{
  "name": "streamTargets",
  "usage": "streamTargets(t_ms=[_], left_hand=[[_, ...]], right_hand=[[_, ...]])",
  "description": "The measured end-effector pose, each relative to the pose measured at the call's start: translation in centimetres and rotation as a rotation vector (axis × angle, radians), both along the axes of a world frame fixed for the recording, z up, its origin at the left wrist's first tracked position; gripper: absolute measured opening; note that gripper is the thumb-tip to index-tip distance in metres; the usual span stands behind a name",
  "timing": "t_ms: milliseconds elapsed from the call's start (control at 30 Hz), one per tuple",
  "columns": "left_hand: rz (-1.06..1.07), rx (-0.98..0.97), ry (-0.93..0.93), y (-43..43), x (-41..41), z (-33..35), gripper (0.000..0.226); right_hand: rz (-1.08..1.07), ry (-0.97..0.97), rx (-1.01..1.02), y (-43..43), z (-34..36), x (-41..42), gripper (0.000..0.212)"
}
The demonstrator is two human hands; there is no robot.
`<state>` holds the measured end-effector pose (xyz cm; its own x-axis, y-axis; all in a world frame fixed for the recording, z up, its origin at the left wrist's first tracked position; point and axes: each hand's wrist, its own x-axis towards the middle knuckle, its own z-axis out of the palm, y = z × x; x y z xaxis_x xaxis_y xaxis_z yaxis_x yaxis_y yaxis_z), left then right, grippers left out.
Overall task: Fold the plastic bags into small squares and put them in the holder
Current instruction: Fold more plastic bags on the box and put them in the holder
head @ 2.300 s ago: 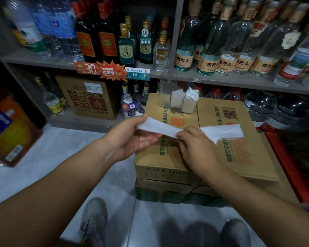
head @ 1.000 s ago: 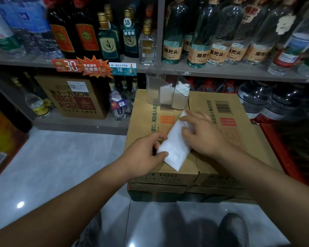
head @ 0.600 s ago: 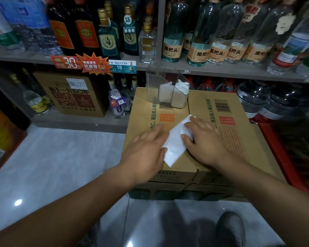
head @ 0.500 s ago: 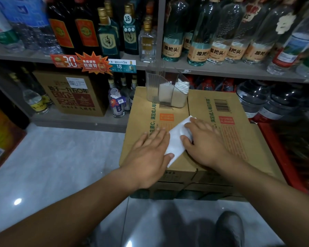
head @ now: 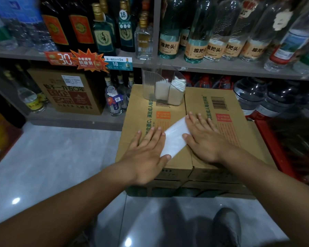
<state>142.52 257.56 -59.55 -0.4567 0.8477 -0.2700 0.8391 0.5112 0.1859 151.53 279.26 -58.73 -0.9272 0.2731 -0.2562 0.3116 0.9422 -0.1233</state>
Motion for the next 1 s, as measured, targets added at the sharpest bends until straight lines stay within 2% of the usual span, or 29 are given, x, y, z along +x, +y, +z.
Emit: streamTargets(t_ms=[67,167,300,367,500,567,667,733,800,900,1000], left_hand=[[-0.02,0.054,-0.083,-0.5,-0.5,0.0,0.078],[-0.044,0.247,-0.212,-1.8,-1.2,0.0,0.086],[-0.055,0.399,-0.162,-3.0,-1.5,-0.2,0.067],[-0.039,0.428,-0.137,-3.1,-1.2,-0.3,0.06],[-0.028,0.471,-0.137,-3.1,-0.5,-0.5,0.056],[-0.029,0.485,-0.123,-3.1,-0.4,-0.6,0.05],[-0.024,0.499,-0.12,-3.0,-0.2,-0.5,0.048],[-0.019,0.502,-0.13,-3.0,-0.1,-0.5,0.05],[-0.004,0.526,-0.147,-3.0,-0.1,-0.4,0.054],[0.048,0.556,-0.204,-2.7,-0.2,-0.4,0.054],[0.065,0.603,-0.245,-2.3,-0.2,0.0,0.042]], right_hand=[[0.011,0.003,-0.015,0.1,-0.2,-0.1,0.068],[0.028,0.027,-0.042,0.5,-0.1,-0.1,0.066],[0.04,0.058,-0.047,0.8,0.3,0.0,0.066],[0.019,0.157,-0.04,0.3,0.5,0.2,0.068],[0.026,0.522,-0.067,-1.5,0.8,1.3,0.065],[0.066,0.605,-0.106,-2.5,1.1,2.2,0.063],[0.177,0.545,-0.216,-3.3,1.2,3.7,0.053],[0.223,0.393,-0.285,-3.4,1.2,4.6,0.061],[0.269,0.294,-0.25,-3.3,0.9,5.1,0.068],[0.252,0.325,-0.275,-3.1,0.5,5.3,0.06],[0.231,0.427,-0.323,-3.3,0.4,5.0,0.033]])
